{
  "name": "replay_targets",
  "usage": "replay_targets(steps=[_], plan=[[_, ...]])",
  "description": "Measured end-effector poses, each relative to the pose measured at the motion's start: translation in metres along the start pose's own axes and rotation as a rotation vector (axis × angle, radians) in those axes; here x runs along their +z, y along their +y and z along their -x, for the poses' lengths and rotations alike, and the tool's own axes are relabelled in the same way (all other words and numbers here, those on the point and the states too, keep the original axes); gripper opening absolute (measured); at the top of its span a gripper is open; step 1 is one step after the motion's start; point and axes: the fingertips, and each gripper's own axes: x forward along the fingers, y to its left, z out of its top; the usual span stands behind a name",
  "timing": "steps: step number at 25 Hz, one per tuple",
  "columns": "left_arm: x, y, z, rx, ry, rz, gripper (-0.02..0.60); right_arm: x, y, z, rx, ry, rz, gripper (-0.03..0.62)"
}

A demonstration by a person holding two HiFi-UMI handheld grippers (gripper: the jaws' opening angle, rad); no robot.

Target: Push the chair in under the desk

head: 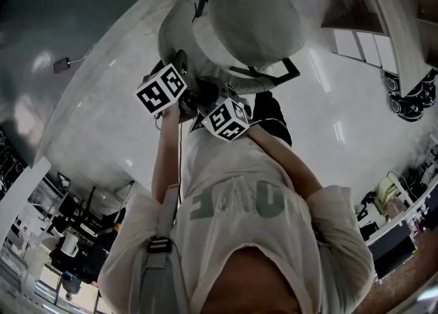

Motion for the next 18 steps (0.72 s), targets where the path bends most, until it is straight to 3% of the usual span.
replay_targets(steps=[4, 6, 9, 15, 18], plan=[[-0.005, 0.003, -0.005, -0.016, 0.044, -0.022, 0.219, -0.007, -0.001, -0.005, -0.010, 0.029, 0.029, 0.206], [-0.007, 0.007, -0.007, 0.001, 0.061, -0.040, 0.150, -0.009, -0.002, -0.007, -0.001, 0.032, 0.019, 0.206], [-0.009, 0.010, -0.009, 0.002, 0.082, -0.074, 0.132, -0.010, -0.002, -0.006, 0.015, 0.024, 0.008, 0.190], [0.001, 0.010, -0.009, 0.067, 0.016, -0.145, 0.114, -0.004, 0.000, -0.007, 0.097, 0.016, -0.008, 0.183], [0.001, 0.007, -0.007, 0.051, 0.005, -0.135, 0.112, -0.003, -0.001, -0.002, 0.117, 0.018, -0.007, 0.183]])
